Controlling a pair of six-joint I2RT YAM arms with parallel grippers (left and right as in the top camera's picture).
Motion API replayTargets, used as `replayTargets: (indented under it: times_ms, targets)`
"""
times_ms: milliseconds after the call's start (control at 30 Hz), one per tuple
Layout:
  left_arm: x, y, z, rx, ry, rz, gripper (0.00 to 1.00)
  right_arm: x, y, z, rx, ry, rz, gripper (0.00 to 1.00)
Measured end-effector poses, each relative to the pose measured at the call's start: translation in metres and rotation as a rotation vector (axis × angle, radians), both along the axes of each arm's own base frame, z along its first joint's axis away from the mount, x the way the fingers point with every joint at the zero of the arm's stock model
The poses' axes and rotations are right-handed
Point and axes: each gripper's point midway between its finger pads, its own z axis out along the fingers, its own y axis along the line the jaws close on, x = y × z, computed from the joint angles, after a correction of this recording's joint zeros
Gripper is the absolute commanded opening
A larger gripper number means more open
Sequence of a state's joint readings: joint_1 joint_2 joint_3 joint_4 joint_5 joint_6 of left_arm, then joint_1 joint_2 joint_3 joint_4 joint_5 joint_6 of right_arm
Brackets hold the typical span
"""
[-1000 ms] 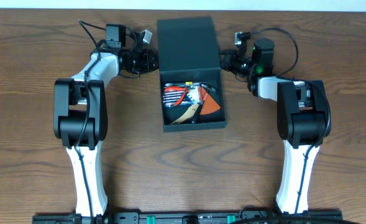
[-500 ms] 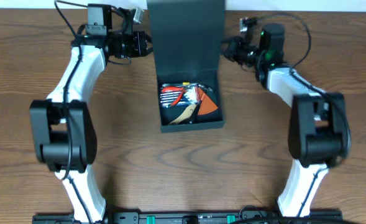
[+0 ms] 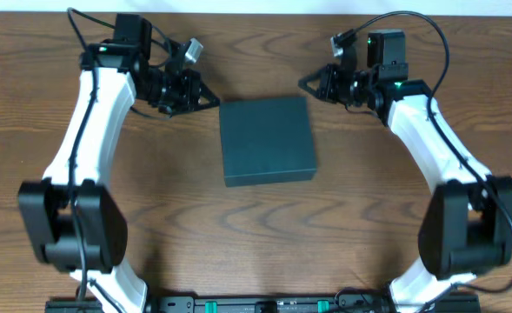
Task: Pack container
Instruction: 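Press down on the closed lid with both grippers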
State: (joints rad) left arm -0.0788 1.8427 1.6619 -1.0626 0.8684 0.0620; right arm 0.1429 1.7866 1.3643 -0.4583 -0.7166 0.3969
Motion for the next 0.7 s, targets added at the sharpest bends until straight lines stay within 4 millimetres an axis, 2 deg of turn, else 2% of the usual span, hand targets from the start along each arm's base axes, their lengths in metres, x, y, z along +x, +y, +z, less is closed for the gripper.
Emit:
replayTargets:
  times_ms: [133,233,267,367,433,700]
  targets:
    - [-0.039,-0.007,0.017,0.093,-0.014,-0.085,0.06,-0.039,-0.001,0.007,-0.144,0.029,0.037,0.02]
    - [-0.071,-0.023,0.013,0.211,-0.019,-0.202,0.06,-0.067,-0.001,0.002,-0.256,0.066,0.075,0.01]
    - [-0.076,-0.026,0.010,0.236,-0.023,-0.229,0.06,-0.072,-0.001,-0.001,-0.278,0.080,0.082,0.01]
    - [-0.089,-0.038,-0.009,0.340,-0.046,-0.317,0.06,-0.086,-0.003,-0.017,-0.375,0.122,0.104,0.01]
    - [-0.096,-0.042,-0.028,0.401,-0.049,-0.362,0.06,-0.090,-0.005,-0.023,-0.413,0.130,0.108,0.01]
    - [-0.094,-0.034,-0.098,0.497,-0.055,-0.330,0.06,-0.095,-0.016,-0.052,-0.493,0.181,0.107,0.01]
